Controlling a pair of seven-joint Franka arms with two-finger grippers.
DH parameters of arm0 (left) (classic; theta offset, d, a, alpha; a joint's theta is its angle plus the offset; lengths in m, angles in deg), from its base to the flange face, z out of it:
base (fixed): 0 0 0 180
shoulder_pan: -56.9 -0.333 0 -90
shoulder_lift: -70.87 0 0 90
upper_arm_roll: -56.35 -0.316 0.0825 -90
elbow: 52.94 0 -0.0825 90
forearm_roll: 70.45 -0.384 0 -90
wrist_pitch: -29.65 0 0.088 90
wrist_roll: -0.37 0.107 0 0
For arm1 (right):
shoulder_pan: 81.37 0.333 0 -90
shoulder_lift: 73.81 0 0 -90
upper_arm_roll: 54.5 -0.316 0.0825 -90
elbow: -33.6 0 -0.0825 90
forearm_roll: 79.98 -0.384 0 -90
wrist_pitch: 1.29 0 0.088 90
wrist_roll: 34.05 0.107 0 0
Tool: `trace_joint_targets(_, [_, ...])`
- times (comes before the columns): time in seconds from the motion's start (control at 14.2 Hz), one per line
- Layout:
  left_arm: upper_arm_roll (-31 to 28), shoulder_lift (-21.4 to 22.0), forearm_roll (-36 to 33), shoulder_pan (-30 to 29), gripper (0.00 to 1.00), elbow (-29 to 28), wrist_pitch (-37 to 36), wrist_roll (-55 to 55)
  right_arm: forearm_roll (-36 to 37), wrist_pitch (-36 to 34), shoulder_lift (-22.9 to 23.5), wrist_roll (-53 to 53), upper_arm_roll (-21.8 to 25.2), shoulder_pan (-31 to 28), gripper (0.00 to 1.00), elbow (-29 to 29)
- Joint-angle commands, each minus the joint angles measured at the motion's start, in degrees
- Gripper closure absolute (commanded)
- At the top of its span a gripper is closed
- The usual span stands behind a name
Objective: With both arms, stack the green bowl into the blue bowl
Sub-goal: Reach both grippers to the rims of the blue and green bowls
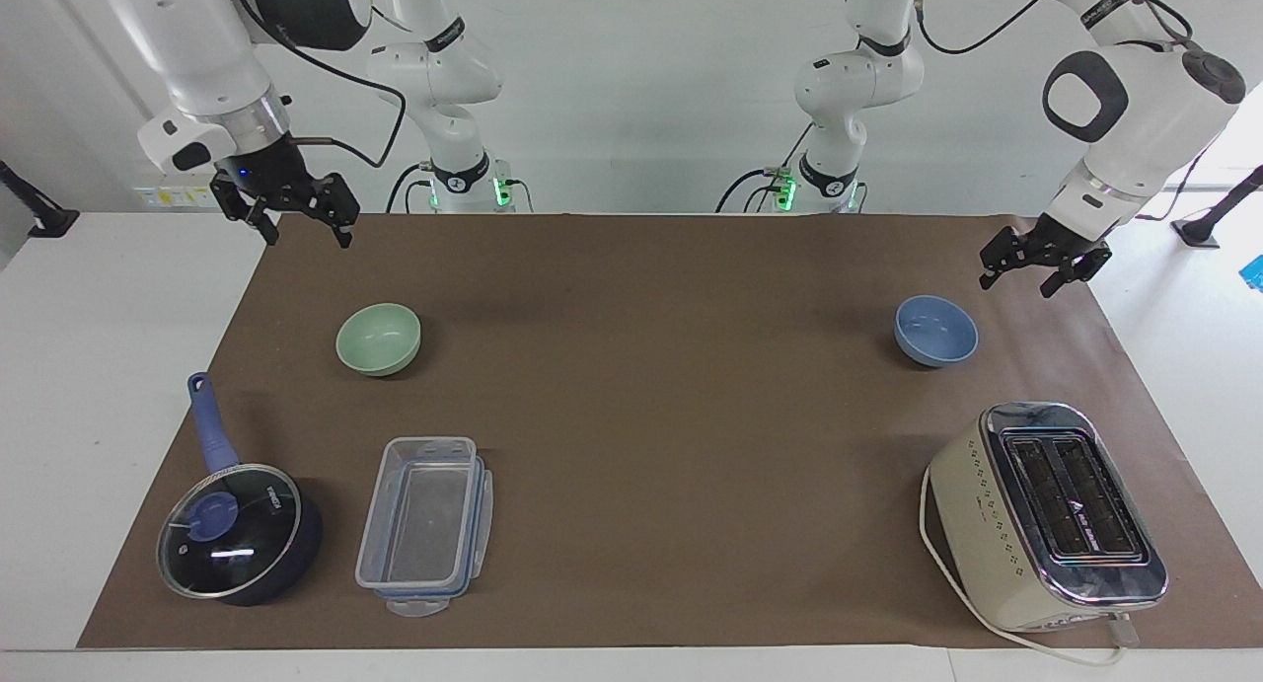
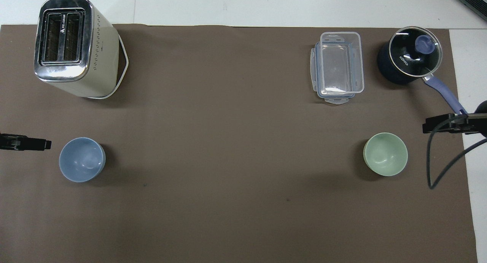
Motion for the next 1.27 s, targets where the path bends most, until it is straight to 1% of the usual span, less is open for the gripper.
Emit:
trace_joint_targets(0.0, [0.54, -0.30, 3.27, -2.49, 0.00, -5.25, 5.69, 4.34, 0.22, 7.52, -0.83, -3.94, -0.24, -0.53, 0.00, -7.68])
trace_joint_targets(0.14, [0.54, -3.28, 4.68, -3.80, 0.00, -6.22, 8.23, 6.89, 0.22, 12.88, -0.22, -6.84, -0.24, -0.70, 0.00, -12.25])
trace_joint_targets(0.28, [0.54, -5.40, 6.78, -4.51, 0.00, -7.89, 12.45, 8.82, 0.14, 19.30, 1.10, -9.92, -0.24, -1.76, 0.00, -16.82])
trace_joint_targets(0.35, [0.54, -6.11, 7.67, -4.95, 0.00, -8.33, 13.25, 9.36, 0.14, 21.33, 1.89, -10.54, -0.24, -2.02, 0.00, -18.15])
trace_joint_targets(0.42, [0.54, -6.55, 8.89, -5.04, 0.04, -8.77, 13.69, 9.36, 0.14, 23.18, 2.77, -11.77, -0.24, -3.07, 0.00, -19.21])
trace_joint_targets(0.56, [0.54, -6.81, 10.66, -5.04, 0.15, -10.61, 14.92, 9.36, 0.14, 25.38, 3.30, -14.06, -0.24, -3.78, 0.00, -20.62])
trace_joint_targets(0.64, [0.54, -6.90, 10.75, -4.96, 0.19, -11.84, 16.23, 9.36, 0.14, 25.65, 3.39, -14.15, -0.24, -4.22, 0.00, -21.23])
trace_joint_targets(0.71, [0.54, -6.90, 10.75, -4.87, 0.21, -12.81, 16.94, 9.36, 0.14, 25.74, 4.17, -15.02, -0.24, -4.57, 0.00, -21.59])
trace_joint_targets(0.78, [0.54, -6.73, 10.75, -4.87, 0.28, -13.60, 17.12, 9.36, 0.14, 27.66, 5.57, -16.77, -0.24, -5.18, 0.00, -22.37])
trace_joint_targets(0.85, [0.54, -6.38, 10.75, -4.87, 0.38, -14.13, 16.95, 9.36, 0.14, 31.07, 6.11, -18.62, -0.24, -6.58, 0.00, -24.12])
trace_joint_targets(0.92, [0.54, -6.29, 10.75, -4.78, 0.53, -14.22, 16.43, 9.36, 0.14, 33.11, 6.38, -19.85, -0.24, -7.03, 0.00, -25.36])
trace_joint_targets(0.99, [0.54, -6.29, 10.75, -4.78, 0.73, -14.22, 16.07, 9.28, 0.05, 33.65, 6.90, -20.04, -0.24, -7.21, 0.00, -25.98])
trace_joint_targets(1.06, [0.54, -6.20, 10.75, -4.69, 0.89, -14.22, 15.81, 9.28, -0.12, 34.09, 7.69, -20.13, -0.24, -7.56, 0.00, -26.16])
trace_joint_targets(1.13, [0.54, -6.20, 10.75, -4.78, 1.00, -14.14, 15.28, 9.45, -0.21, 35.05, 8.39, -20.13, -0.24, -8.00, 0.00, -26.60])
trace_joint_targets(1.2, [0.54, -6.20, 10.75, -4.78, 1.00, -14.13, 14.84, 9.71, -0.30, 35.93, 9.01, -20.22, -0.24, -8.00, 0.00, -27.12])
